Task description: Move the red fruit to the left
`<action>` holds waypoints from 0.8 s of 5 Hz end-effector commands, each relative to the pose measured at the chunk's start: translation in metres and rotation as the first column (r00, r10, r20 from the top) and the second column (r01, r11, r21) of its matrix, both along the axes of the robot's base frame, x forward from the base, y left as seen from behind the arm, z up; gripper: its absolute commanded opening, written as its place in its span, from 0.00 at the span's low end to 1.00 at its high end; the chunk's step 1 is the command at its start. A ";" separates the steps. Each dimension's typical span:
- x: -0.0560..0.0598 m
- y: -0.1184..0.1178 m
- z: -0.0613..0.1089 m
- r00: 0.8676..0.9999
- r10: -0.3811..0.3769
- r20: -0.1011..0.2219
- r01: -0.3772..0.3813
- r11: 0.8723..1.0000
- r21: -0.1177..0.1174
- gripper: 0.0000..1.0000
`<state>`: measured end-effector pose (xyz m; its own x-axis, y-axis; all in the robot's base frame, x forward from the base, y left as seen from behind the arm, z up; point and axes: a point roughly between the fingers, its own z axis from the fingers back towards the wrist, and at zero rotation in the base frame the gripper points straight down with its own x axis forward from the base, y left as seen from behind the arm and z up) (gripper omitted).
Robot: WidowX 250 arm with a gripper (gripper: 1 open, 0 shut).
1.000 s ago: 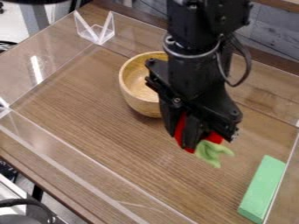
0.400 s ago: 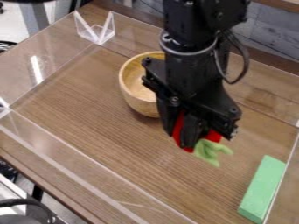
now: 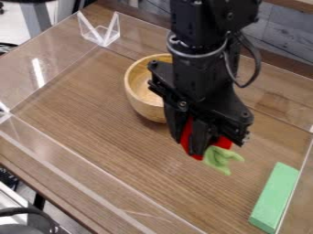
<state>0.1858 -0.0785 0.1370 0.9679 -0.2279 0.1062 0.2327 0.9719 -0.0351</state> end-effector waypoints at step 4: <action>0.005 0.001 0.012 0.999 0.034 0.035 -0.033 0.999 -0.033 0.00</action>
